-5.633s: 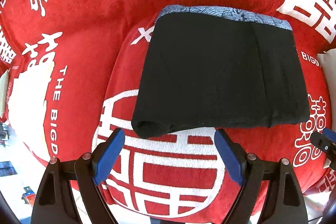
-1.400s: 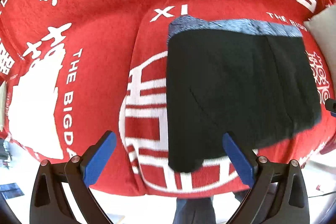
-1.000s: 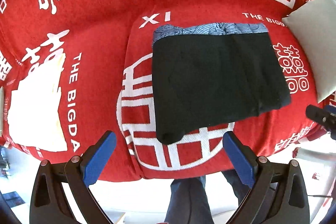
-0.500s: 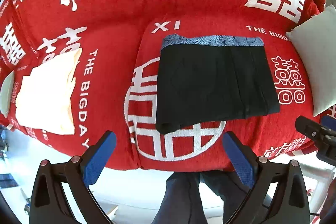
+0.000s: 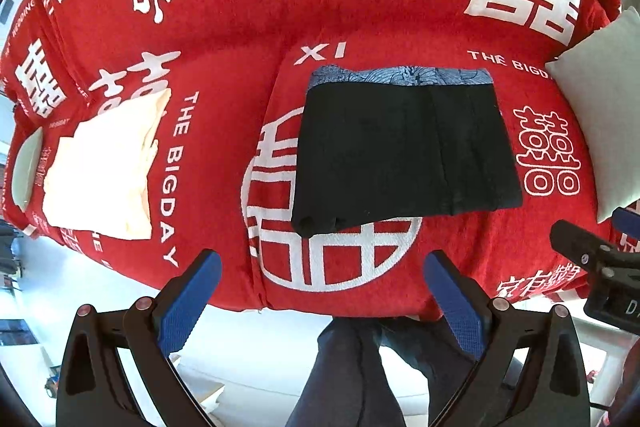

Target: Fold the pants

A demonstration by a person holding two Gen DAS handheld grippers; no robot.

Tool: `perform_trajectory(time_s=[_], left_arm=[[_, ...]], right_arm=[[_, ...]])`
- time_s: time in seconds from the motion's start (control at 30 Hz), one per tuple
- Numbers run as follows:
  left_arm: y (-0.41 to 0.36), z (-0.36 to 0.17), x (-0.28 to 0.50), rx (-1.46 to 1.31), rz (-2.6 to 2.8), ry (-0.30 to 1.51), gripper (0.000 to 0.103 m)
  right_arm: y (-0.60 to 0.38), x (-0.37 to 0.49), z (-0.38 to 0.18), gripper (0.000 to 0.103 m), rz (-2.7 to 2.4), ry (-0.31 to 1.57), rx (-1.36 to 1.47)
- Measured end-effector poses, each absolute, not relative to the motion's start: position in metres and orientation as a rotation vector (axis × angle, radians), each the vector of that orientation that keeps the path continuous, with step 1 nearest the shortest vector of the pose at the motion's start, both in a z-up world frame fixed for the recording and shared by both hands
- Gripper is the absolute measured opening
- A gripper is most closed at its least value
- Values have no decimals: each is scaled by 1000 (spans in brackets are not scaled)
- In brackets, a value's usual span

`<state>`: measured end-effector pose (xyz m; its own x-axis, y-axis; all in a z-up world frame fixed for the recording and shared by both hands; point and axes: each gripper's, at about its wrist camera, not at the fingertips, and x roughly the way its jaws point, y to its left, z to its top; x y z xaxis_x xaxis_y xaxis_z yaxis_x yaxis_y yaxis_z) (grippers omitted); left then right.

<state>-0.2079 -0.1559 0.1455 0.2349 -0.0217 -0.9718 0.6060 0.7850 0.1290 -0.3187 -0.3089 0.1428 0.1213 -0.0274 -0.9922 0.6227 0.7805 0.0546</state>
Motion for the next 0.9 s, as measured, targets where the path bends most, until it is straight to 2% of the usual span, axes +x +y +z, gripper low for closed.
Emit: perform_trajectory(time_s=[0.9], left_arm=[[-153,148,-220,534,-449,1283,101]], right_arm=[[-303,-322,145,103,-484,1380,479]])
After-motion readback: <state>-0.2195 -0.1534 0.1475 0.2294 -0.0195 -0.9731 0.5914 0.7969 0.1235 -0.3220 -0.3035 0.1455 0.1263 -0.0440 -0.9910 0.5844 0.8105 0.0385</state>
